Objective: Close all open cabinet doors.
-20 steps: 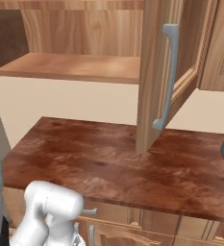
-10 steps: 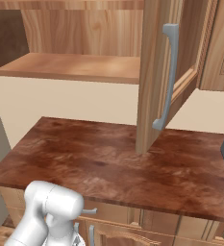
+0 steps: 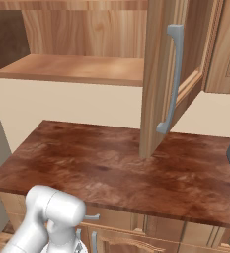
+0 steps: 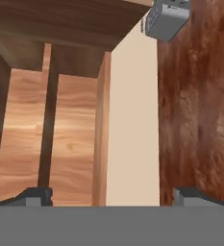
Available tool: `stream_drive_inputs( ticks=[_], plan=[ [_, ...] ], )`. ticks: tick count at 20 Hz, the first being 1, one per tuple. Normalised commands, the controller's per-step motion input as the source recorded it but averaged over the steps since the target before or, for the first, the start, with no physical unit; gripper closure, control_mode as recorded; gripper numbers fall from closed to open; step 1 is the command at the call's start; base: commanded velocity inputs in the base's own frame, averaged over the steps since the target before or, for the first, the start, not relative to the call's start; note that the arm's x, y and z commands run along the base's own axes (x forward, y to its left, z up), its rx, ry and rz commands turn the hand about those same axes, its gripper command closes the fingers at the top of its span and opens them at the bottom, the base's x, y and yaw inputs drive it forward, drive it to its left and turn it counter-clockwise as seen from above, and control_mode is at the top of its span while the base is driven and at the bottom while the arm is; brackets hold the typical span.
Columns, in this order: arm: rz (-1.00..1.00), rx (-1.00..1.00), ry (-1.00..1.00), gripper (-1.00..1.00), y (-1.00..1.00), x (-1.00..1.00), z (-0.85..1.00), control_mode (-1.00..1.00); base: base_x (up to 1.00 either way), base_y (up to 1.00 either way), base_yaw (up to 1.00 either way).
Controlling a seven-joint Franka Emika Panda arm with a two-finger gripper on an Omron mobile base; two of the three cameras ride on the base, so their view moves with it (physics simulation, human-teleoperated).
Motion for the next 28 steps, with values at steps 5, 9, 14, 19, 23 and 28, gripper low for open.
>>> stream_drive_inputs(
  ticks=[5,9,14,19,23,28],
  plan=[
    [-0.30,-0.09,-0.06,-1.00,0.43,-0.09,0.00,-1.00,0.00,0.00,0.00],
    [-0.21,-0.11,-0.05,-1.00,0.49,-0.28,0.00,-1.00,0.00,0.00,0.00],
    [-0.12,-0.08,-0.01,-1.00,0.56,-0.04,0.00,-1.00,0.00,0.00,0.00],
    [-0.03,0.00,0.01,-1.00,0.36,0.26,0.00,-1.00,0.00,0.00,0.00],
    [-0.06,0.00,0.00,-1.00,0.22,0.57,-0.01,-1.00,0.00,0.00,0.00],
    [-0.02,0.00,0.00,-1.00,0.40,0.73,-0.17,-1.00,0.00,0.00,0.00]
  ],
)
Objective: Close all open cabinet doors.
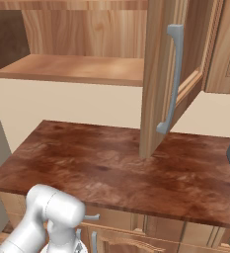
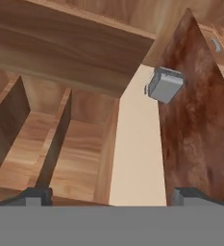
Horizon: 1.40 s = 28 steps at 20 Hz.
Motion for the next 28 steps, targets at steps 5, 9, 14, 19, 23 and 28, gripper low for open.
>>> stream_drive_inputs(
  ticks=[5,9,14,19,23,28],
  plan=[
    [-0.01,0.00,-0.02,-1.00,0.63,0.64,-0.21,-1.00,0.00,0.00,0.00],
    [-0.05,0.00,-0.06,-1.00,0.46,0.66,-0.03,-1.00,0.00,0.00,0.00],
    [-0.12,0.00,-0.12,-1.00,0.11,0.58,0.00,-1.00,0.00,0.00,0.00],
    [-0.13,0.00,-0.13,-1.00,0.09,0.68,0.00,-1.00,0.00,0.00,0.00],
    [-0.10,0.00,-0.11,-1.00,0.26,0.84,-0.08,-1.00,0.00,0.00,0.00],
    [-0.09,0.00,-0.10,-1.00,0.31,0.83,-0.10,-1.00,0.00,0.00,0.00]
  ],
)
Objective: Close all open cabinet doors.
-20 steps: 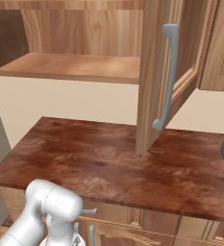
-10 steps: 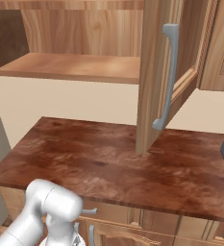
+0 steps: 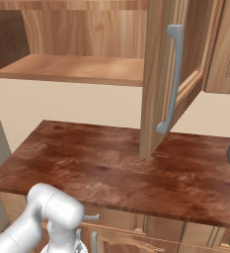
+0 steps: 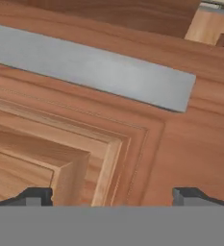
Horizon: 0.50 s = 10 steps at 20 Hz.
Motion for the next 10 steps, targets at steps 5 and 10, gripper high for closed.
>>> stream_drive_inputs(
  ticks=[5,10],
  plan=[
    [-0.17,0.00,-0.11,-1.00,0.04,0.48,0.00,-1.00,0.00,0.00,0.00],
    [-0.21,0.00,-0.11,-1.00,-0.33,0.23,-0.07,-1.00,0.00,0.00,0.00]
  ],
)
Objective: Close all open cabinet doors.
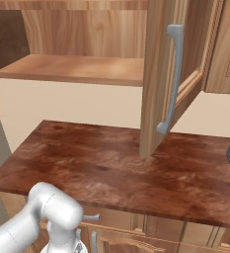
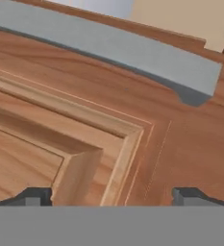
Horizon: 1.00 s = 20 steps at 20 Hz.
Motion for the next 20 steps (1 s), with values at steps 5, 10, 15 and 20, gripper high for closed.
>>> stream_drive_inputs(
  ticks=[5,10,15,20],
  plan=[
    [-0.14,0.00,-0.05,-1.00,-0.51,0.50,-0.26,-1.00,0.00,0.00,0.00],
    [-0.03,0.01,-0.01,-1.00,-0.63,0.71,-0.29,-1.00,0.00,0.00,0.00],
    [0.02,0.09,-0.03,-1.00,-0.67,0.71,-0.17,-1.00,0.00,0.00,0.00],
    [0.13,0.14,0.00,-1.00,-0.65,0.70,-0.11,-1.00,0.00,0.00,0.00]
  ],
)
